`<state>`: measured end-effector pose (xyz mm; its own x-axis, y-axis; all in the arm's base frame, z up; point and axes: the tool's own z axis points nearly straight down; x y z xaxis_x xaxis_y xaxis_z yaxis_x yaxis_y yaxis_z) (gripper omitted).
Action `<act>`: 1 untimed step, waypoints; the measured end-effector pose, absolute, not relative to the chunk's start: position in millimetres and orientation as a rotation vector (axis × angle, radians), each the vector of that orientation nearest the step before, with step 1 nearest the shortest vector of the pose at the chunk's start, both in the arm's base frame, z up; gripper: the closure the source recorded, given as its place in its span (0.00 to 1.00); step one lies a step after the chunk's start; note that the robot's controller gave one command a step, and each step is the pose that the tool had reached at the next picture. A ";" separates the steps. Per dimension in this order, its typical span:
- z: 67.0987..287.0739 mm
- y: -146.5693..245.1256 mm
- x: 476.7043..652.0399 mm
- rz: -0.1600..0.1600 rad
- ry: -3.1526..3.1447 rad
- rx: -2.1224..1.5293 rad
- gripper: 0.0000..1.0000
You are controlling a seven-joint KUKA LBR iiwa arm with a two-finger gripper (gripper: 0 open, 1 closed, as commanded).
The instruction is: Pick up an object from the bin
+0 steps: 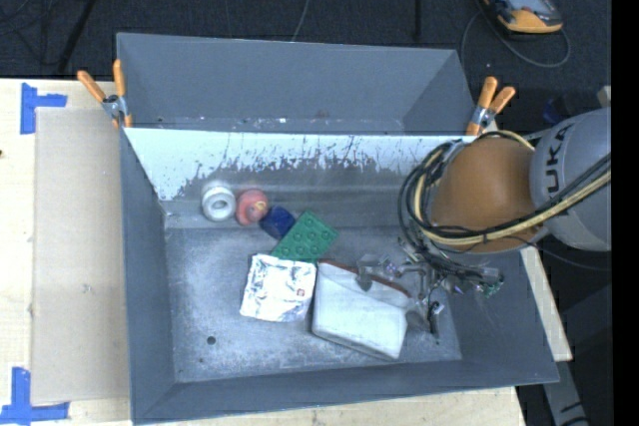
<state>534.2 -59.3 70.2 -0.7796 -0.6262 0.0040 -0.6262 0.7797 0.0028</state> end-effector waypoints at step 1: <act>69.5 -16.4 494.4 -0.005 -2.908 1.181 0.00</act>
Offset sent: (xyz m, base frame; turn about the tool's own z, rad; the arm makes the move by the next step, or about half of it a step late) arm -0.0388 0.0405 -0.0002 -0.0905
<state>494.4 -16.4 69.5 -0.7169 -0.6972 0.0012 -0.6972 0.7169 0.0039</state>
